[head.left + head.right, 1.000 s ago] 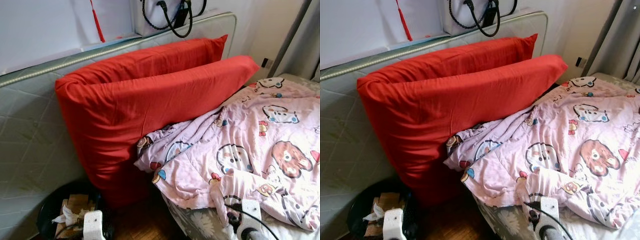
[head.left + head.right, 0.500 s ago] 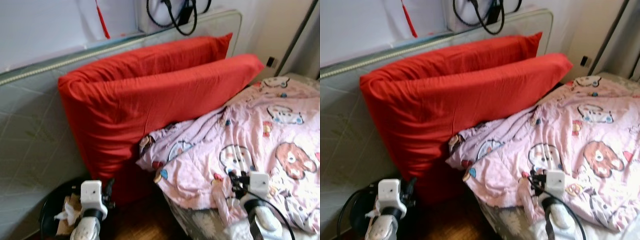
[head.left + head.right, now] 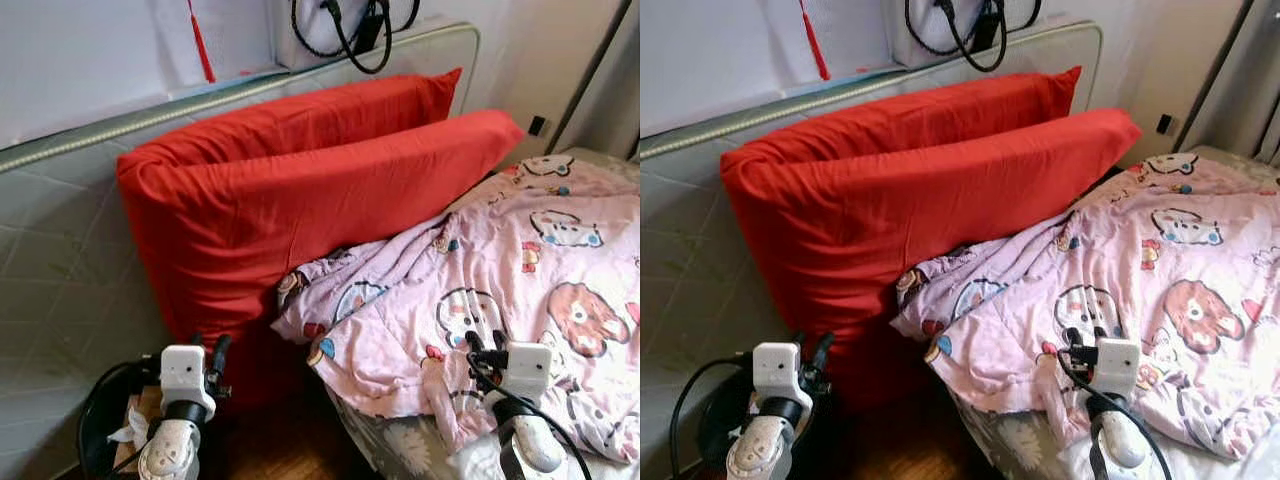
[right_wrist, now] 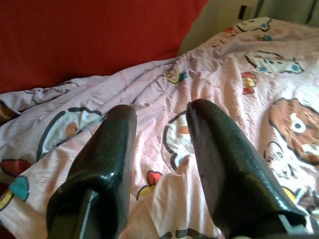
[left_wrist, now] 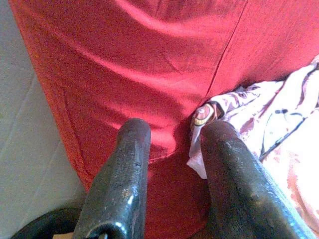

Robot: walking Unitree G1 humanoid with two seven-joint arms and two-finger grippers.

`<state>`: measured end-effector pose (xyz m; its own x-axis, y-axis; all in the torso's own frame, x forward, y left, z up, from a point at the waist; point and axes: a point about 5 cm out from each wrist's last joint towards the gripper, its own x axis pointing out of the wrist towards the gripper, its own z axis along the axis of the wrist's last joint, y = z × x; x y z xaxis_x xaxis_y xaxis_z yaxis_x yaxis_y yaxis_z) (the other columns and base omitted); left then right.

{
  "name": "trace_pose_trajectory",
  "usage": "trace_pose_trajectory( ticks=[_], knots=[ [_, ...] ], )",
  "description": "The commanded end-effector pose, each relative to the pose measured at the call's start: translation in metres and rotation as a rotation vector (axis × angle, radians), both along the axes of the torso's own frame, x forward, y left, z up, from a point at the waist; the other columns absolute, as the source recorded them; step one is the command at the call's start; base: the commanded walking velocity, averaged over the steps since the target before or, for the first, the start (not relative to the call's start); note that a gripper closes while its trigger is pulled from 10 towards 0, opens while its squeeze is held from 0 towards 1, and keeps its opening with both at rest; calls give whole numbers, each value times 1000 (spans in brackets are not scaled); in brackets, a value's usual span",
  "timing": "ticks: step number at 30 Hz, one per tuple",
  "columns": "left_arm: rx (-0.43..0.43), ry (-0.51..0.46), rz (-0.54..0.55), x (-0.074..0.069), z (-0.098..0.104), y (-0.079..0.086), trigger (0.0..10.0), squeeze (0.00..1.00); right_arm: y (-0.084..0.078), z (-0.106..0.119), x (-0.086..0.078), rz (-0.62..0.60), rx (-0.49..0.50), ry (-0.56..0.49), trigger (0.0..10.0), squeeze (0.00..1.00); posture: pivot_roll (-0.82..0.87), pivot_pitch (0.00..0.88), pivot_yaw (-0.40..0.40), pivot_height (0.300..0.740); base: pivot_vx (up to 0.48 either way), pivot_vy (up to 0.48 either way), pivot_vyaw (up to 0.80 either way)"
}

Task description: Clean up the room

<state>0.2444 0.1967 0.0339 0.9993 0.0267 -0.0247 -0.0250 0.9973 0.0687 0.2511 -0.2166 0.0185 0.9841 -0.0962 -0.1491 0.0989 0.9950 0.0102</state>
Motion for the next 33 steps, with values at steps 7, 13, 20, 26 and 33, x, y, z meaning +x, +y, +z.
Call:
trace_pose_trajectory(
  ticks=[7,13,20,26,33],
  knots=[
    [-8,22,4,-3,-1,2,10000,0,9,5,-1,24,11,-21,10000,0,6,0,45,680,0,0,0],
    [-11,28,3,-2,1,4,10000,0,10,2,-1,30,2,22,10000,0,5,0,48,680,0,0,0],
    [-15,38,3,-3,0,4,10000,0,11,-1,-2,44,3,51,10000,0,6,0,49,655,0,0,0],
    [-16,45,-2,-4,0,5,10000,0,12,-1,-3,48,10,42,10000,0,7,0,52,655,0,0,0],
    [-21,48,-8,-3,0,4,10000,0,14,-3,-3,59,19,55,10000,0,10,0,52,655,0,0,0]
  ],
)
